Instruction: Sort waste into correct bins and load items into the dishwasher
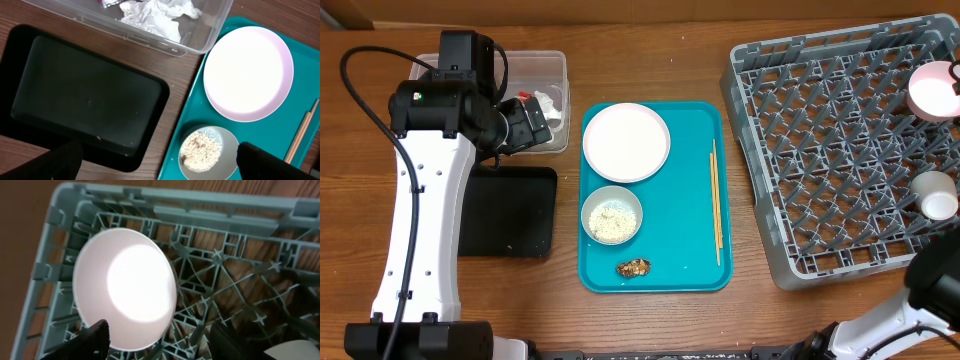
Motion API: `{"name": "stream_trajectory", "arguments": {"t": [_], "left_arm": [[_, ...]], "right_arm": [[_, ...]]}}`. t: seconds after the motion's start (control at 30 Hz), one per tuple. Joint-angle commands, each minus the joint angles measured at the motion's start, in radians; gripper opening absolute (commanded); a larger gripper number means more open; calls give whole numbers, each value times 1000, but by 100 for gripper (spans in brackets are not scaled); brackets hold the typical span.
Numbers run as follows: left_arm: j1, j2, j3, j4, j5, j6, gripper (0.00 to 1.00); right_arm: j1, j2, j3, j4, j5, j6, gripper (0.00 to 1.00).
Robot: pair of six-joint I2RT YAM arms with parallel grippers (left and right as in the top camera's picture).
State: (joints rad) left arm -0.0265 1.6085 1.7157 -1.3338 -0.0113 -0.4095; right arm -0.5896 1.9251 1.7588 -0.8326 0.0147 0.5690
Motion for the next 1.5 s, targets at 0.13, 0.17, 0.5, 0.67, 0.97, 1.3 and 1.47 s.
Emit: {"name": "stream_trajectory", "arguments": {"t": [0.13,0.17,0.5,0.67,0.97,1.3,1.47], "left_arm": [[-14,2,13,3,8,10,100],[-14,2,13,3,9,10,100],[-14,2,13,3,10,9,100],[-14,2,13,2,12,10,100],[-14,2,13,5,12,10,100],[-14,2,13,0,12,10,100],[-14,2,13,0,12,13,100]], "right_arm": [[0,116,8,5,-60,12,63],[0,120,8,8,-56,11,59],[-2,117,9,12,63,0,4],[-2,82,11,17,130,-1,4],[95,-77,11,130,666,-400,4],[276,-39,-120,190,996,-514,4],[299,-14,-235,261,1081,-514,4]]}}
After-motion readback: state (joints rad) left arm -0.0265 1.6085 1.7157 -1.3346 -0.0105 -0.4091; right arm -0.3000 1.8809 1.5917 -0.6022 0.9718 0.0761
